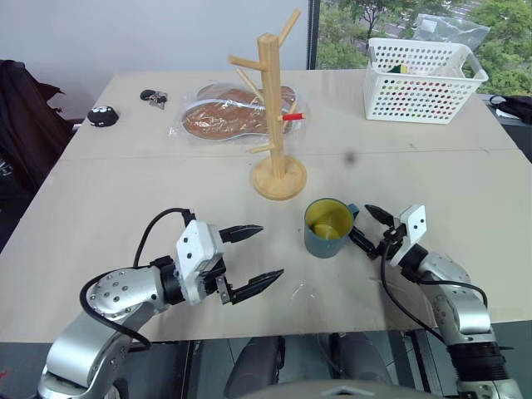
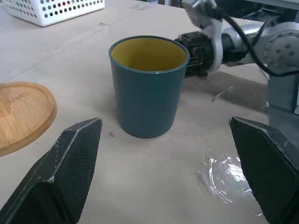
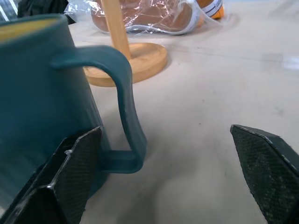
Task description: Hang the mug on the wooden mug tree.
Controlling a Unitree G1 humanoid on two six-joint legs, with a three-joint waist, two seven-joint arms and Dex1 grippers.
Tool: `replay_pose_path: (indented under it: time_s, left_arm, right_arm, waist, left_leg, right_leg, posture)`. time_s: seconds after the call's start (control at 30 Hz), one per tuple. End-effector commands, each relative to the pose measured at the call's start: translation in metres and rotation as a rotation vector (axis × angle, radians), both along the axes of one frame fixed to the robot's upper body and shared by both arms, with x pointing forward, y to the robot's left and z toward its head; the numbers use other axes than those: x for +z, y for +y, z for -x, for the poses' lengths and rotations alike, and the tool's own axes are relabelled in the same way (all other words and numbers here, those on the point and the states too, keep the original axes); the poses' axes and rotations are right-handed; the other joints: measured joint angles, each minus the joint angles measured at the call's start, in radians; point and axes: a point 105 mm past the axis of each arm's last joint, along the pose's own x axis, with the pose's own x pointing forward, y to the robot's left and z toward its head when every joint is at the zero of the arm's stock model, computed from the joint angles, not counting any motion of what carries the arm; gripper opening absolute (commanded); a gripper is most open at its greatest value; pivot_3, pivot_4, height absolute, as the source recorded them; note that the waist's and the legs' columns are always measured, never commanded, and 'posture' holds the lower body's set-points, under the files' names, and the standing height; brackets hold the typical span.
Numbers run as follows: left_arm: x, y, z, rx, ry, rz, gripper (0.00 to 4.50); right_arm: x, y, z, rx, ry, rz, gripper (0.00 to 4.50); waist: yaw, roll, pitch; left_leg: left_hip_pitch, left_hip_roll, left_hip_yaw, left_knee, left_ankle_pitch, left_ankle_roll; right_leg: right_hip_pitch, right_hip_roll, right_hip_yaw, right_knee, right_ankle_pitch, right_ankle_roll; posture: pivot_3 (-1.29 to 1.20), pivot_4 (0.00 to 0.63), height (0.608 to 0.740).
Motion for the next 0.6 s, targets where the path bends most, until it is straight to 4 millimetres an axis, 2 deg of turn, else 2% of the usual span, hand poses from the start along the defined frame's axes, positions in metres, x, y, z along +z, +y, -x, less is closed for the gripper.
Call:
replay_pose_path:
  time_s: [0.03, 0.17, 0.2, 0.6]
  left_arm:
    - [0.009, -0.004, 0.007, -0.030, -0.027, 0.010, 4.50]
    - [0.008, -0.003, 0.008, -0.029, -0.023, 0.005, 4.50]
    - [0.008, -0.003, 0.008, -0.028, -0.023, 0.005, 4.50]
    - [0.017, -0.004, 0.004, 0.001, -0.051, 0.063, 4.50]
  right_arm:
    - [0.012, 0.002, -0.003, 0.005, -0.055, -0.020, 2.50]
    - [0.012, 0.001, -0.004, 0.022, -0.063, -0.020, 0.44]
    - [0.013, 0.001, -0.004, 0.024, -0.067, -0.018, 0.06]
    - [0.029, -0.017, -0.006, 0.031, -0.111, 0.036, 0.06]
  waist:
    - [0.000, 0.000, 0.000]
    - [0.000, 0.000, 0.000]
    - [0.001, 0.000, 0.000]
    - [0.000, 0.000, 0.000]
  left_leg:
    - [0.000, 0.000, 0.000, 0.000, 0.000, 0.000]
    - [0.000, 0.000, 0.000, 0.000, 0.000, 0.000]
    - [0.000, 0.000, 0.000, 0.000, 0.000, 0.000]
    - [0.000, 0.000, 0.000, 0.000, 0.000, 0.000]
  right_leg:
    - [0.000, 0.000, 0.000, 0.000, 0.000, 0.000]
    - [0.000, 0.000, 0.000, 0.000, 0.000, 0.000]
    - [0.000, 0.000, 0.000, 0.000, 0.000, 0.000]
    - [0.000, 0.000, 0.000, 0.000, 0.000, 0.000]
  posture:
    - [0.00, 0.150, 0.740]
    - [0.00, 0.150, 0.740]
    - [0.00, 0.150, 0.740]
    - [0.00, 0.150, 0.740]
